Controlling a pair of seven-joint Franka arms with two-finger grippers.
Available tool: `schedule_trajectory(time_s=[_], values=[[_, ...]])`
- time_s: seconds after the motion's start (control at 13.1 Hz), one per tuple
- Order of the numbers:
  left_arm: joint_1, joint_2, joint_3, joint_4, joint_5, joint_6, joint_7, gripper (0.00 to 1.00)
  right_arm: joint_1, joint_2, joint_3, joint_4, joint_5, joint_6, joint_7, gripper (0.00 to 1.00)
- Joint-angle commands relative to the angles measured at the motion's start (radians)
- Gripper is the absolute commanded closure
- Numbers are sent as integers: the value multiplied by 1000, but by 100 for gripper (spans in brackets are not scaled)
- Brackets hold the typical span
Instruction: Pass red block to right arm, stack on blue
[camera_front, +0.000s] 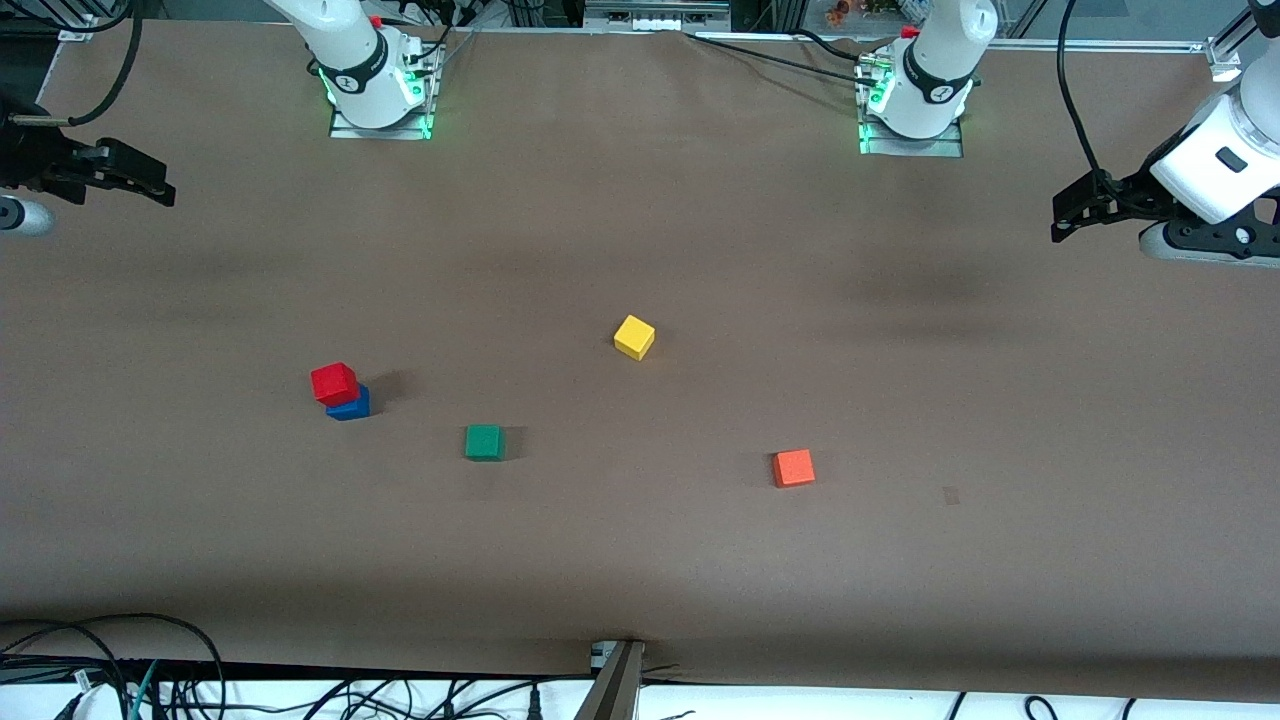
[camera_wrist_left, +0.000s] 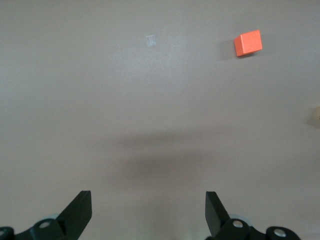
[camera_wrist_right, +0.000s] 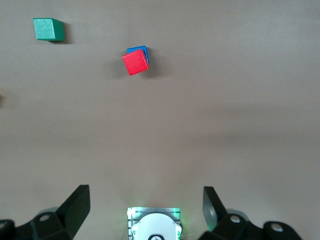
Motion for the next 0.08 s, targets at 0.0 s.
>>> schedule_trajectory(time_s=[0.0], values=[[0,13,-4,33,18,-24,-9,0,-16,10,13,30,-11,-24,-3,0]])
